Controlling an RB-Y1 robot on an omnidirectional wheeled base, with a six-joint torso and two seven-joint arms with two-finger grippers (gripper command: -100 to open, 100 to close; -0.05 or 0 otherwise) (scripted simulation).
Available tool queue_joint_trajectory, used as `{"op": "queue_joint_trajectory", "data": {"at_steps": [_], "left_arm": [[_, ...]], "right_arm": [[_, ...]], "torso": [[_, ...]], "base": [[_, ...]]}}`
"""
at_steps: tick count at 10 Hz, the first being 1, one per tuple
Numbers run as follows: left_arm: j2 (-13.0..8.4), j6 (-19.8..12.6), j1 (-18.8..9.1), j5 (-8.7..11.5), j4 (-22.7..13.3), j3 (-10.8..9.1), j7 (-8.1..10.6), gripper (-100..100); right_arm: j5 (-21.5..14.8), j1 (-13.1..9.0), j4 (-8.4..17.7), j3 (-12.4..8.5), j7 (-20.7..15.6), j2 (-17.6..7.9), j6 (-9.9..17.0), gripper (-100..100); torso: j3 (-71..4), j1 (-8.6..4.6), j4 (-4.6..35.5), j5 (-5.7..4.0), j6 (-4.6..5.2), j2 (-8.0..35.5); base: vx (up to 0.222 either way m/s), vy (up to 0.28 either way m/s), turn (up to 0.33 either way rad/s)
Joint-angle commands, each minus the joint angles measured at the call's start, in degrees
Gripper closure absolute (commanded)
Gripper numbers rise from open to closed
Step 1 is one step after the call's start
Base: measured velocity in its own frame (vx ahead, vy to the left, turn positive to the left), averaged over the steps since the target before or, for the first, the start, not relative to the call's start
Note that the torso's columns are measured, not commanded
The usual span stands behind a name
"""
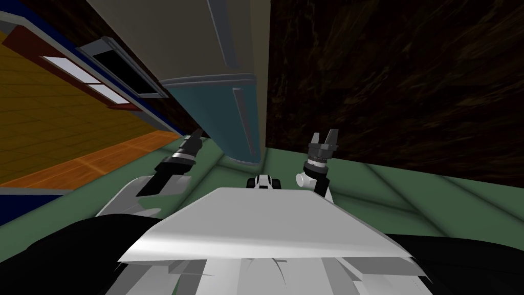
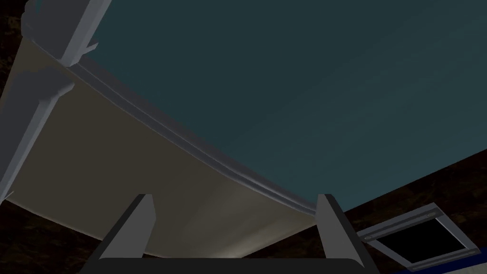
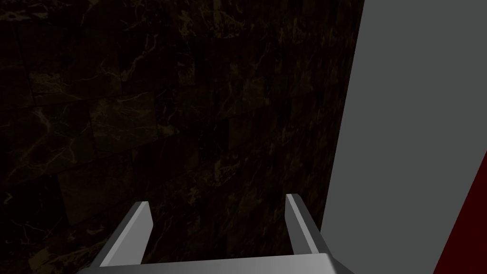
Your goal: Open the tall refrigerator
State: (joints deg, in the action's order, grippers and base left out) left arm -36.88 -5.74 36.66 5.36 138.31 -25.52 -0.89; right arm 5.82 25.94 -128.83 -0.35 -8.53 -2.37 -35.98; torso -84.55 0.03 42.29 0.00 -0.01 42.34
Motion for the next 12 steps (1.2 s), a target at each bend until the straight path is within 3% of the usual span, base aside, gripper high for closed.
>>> {"op": "queue_joint_trajectory", "data": {"at_steps": [1, 2, 3, 6, 7, 12], "left_arm": [[-4.5, -4.3, 0.8, 1.0, -0.4, -3.10, 1.06, -100], [-6.5, -5.9, 1.2, 1.4, -0.6, -4.52, 1.53, -100], [-7.1, -6.0, 1.2, 1.4, -0.6, -4.52, 1.53, -100], [-12.9, -11.3, 2.4, 2.8, -1.0, -8.73, 2.92, -100], [-13.5, -11.3, 2.4, 2.8, -1.0, -8.73, 2.92, -100], [-23.1, -18.8, 4.2, 4.7, 0.5, -14.82, 4.93, -100]], "right_arm": [[0.0, 0.0, 0.0, 0.0, 0.0, 0.0, 0.0, 0], [0.0, 0.0, 0.0, 0.0, 0.0, 0.0, 0.0, 0], [0.0, 0.0, 0.0, 0.0, 0.0, 0.0, 0.0, 0], [0.0, 0.0, 0.0, 0.0, 0.0, 0.0, 0.0, 0], [0.0, 0.0, 0.0, 0.0, 0.0, 0.0, 0.0, 0], [0.0, 0.0, 0.0, 0.0, 0.0, 0.0, 0.0, 0]], "torso": [[0.0, 0.03, 0.0, 0.02, 0.01, 0.0], [0.0, -0.05, 0.0, -0.01, 0.00, -0.1], [-0.1, -0.10, -0.1, -0.03, 0.01, -0.2], [0.0, 0.00, 0.0, 0.01, 0.00, 0.0], [-0.1, -0.12, 0.0, -0.02, 0.01, -0.1], [0.0, 0.04, 0.0, 0.01, 0.00, -0.1]], "base": [[0.109, -0.096, -0.053], [0.145, -0.106, -0.043], [0.084, -0.076, -0.015], [0.080, -0.077, -0.046], [0.092, -0.083, -0.016], [0.102, -0.085, -0.042]]}}
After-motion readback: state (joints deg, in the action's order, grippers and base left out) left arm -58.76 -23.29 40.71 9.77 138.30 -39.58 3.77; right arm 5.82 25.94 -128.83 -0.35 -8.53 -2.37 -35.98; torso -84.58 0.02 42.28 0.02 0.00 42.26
